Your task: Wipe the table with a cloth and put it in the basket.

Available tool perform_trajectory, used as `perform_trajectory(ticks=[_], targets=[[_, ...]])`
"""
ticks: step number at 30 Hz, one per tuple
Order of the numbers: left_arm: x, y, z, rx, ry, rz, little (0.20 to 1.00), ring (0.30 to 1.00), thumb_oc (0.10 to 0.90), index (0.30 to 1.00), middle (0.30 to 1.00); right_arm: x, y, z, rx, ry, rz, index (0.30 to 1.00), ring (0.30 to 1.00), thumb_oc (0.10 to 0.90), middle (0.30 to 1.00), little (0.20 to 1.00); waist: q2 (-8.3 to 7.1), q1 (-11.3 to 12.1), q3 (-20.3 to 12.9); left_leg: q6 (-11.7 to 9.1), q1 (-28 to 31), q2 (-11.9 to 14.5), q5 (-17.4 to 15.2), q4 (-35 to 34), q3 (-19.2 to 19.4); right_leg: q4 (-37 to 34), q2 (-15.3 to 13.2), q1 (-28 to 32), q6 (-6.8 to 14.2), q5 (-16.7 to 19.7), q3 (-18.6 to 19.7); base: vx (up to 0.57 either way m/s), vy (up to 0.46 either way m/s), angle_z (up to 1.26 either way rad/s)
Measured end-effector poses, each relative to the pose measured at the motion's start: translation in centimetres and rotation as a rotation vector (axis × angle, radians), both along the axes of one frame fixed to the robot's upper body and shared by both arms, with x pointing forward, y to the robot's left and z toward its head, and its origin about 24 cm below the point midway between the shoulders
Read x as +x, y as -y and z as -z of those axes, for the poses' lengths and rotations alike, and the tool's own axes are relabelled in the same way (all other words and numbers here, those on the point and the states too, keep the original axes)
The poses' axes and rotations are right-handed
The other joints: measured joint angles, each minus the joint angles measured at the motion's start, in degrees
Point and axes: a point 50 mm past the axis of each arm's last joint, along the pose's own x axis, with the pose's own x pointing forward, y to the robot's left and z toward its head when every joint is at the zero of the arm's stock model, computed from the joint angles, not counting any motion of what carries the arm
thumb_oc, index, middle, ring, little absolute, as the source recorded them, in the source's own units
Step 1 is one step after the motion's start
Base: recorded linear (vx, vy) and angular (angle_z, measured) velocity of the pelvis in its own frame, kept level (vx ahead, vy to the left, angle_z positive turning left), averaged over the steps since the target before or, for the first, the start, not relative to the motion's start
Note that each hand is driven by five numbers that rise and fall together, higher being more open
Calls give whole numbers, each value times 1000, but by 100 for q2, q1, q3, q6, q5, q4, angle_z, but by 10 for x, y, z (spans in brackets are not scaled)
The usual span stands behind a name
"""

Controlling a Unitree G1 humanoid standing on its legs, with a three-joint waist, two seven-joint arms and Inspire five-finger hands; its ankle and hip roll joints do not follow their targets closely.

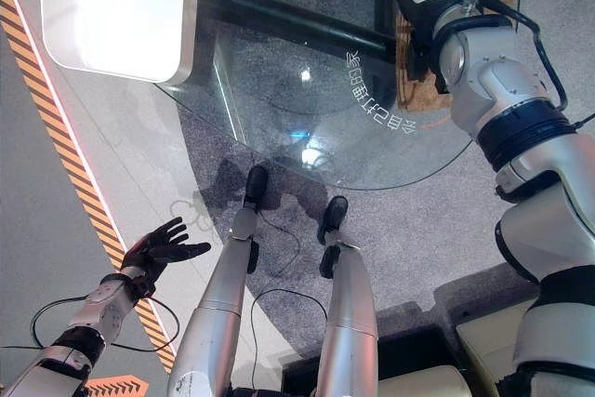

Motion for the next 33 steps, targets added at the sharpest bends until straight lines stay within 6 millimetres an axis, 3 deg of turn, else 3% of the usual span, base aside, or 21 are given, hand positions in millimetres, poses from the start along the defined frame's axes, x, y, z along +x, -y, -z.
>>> perform_trajectory(ticks=[11, 33], targets=[[0, 0, -1, -4, 3, 14, 900, 900, 800, 900, 900, -1, 3, -1, -6, 2, 9, 900, 900, 800, 900, 900, 0, -3, 0, 2, 0, -1, 1, -3, -1, -1, -1, 0, 1, 0, -1, 0, 0, 0], [0, -1, -1, -2, 5, 16, 900, 900, 800, 900, 900, -2, -2, -9, -196, 27, 35, 900, 900, 800, 900, 900, 0, 8, 0, -24, -97, 0, 22, -67, -83, -19, -13, -82, -18, -20, -93, 2, -2, 1]])
